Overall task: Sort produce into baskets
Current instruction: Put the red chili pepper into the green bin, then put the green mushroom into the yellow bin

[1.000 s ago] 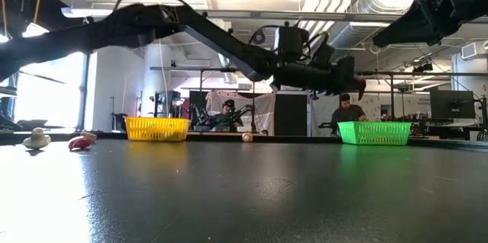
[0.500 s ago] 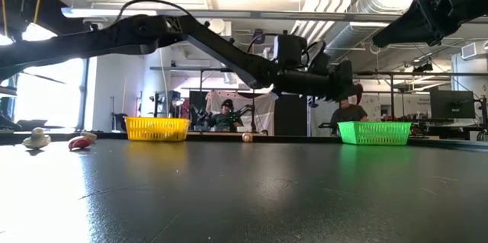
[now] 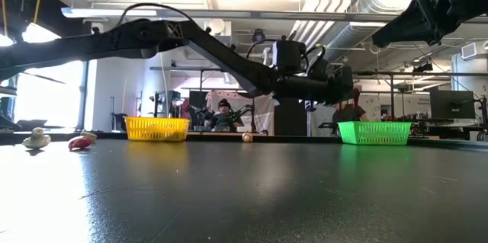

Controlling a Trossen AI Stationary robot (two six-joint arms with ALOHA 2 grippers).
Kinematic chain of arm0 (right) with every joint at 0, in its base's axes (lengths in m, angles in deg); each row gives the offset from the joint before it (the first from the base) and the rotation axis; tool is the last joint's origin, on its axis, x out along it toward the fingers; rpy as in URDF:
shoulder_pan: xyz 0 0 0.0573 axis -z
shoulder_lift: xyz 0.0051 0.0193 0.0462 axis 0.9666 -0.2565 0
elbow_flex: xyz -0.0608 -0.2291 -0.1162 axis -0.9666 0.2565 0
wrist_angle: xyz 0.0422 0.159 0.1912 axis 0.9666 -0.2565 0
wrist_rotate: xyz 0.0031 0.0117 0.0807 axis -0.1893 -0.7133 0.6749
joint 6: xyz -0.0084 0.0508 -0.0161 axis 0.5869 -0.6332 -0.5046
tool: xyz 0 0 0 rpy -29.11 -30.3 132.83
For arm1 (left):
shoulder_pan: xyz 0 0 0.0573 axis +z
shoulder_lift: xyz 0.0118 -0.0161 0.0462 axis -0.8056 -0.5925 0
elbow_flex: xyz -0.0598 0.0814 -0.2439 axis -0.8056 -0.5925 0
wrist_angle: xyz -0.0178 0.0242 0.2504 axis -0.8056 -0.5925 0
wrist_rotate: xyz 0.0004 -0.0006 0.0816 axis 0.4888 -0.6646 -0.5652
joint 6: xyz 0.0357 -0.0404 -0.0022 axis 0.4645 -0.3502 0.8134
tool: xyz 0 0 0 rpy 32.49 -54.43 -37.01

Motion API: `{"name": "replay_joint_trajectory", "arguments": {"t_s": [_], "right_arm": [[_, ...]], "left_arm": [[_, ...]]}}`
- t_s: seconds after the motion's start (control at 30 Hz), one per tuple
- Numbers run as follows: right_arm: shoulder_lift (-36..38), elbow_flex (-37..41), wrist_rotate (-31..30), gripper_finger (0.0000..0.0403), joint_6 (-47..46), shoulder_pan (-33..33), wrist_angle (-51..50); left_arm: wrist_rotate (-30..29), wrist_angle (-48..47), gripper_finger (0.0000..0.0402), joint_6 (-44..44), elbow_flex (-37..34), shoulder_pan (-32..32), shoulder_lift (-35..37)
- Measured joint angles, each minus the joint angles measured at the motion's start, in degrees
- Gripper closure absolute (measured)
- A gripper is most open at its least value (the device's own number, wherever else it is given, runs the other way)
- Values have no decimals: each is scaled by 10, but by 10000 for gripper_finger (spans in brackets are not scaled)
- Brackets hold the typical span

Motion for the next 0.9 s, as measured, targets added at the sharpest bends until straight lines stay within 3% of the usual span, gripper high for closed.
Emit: {"name": "replay_joint_trajectory", "arguments": {"t_s": [0.23,0.67,0.9], "right_arm": [[0,0,3,403,-2,0,1],[0,0,8,403,-2,0,3],[0,0,19,403,-2,0,3]], "left_arm": [[-17,-1,386,4,0,-2,0],[-19,-3,302,21,0,-7,0],[-19,-3,278,21,0,-7,0]]}}
